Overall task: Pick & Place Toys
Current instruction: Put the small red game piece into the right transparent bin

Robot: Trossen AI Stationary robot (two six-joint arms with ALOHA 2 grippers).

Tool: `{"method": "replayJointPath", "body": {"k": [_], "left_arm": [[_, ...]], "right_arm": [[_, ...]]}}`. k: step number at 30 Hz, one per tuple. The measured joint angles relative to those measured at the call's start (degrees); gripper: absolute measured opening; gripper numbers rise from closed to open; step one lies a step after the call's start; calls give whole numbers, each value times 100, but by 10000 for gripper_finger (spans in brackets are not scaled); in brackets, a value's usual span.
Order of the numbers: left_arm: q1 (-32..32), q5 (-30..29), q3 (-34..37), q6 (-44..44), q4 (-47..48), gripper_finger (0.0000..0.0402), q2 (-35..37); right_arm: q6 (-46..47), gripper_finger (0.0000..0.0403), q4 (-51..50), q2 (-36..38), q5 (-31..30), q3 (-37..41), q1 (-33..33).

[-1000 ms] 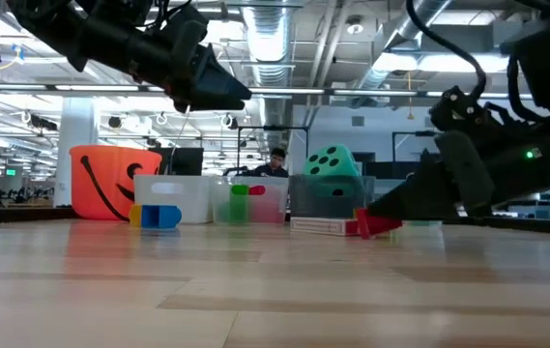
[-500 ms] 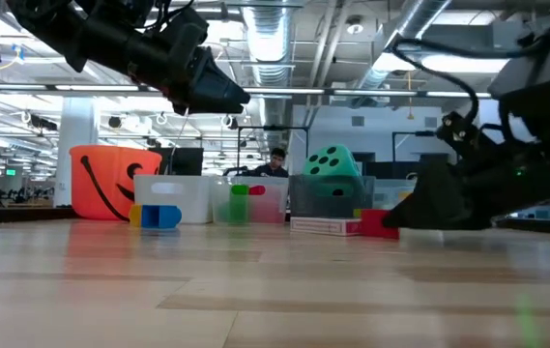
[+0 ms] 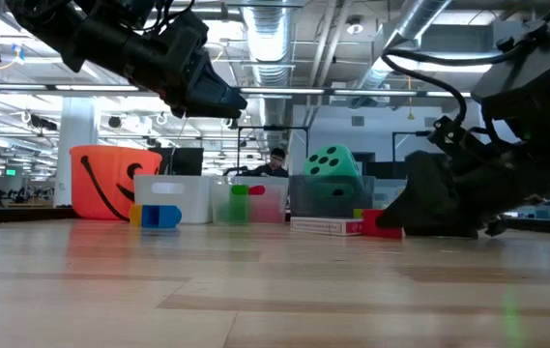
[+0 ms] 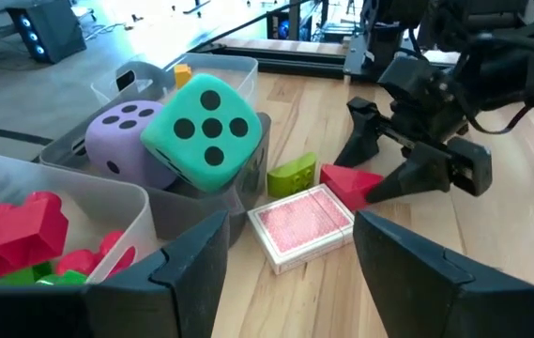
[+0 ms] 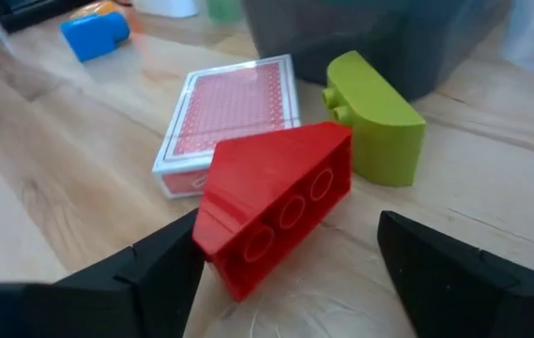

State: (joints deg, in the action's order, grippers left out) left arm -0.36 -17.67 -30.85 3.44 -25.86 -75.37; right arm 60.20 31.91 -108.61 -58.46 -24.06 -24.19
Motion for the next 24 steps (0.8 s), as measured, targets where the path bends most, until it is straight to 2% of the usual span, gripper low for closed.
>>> {"method": "replayJointPath", "body": {"k": [7,13,17,22,24], "left_arm": [[0,-2,0,0,56,221,0],[0,-2,0,2,54,221,0],[0,-4,0,2,56,221,0],[0,-4,0,2,56,221,0],[0,-4,0,2,57,221,0]], "right_arm": [[645,271,-460,9,-39,-14,58],[643,220,-511,-5,-50,5,96],[623,168,-530,-14,-75,18,79],[593,73,-473,-5,-69,16,55],[502,62,-450,52,12,16,23]]}}
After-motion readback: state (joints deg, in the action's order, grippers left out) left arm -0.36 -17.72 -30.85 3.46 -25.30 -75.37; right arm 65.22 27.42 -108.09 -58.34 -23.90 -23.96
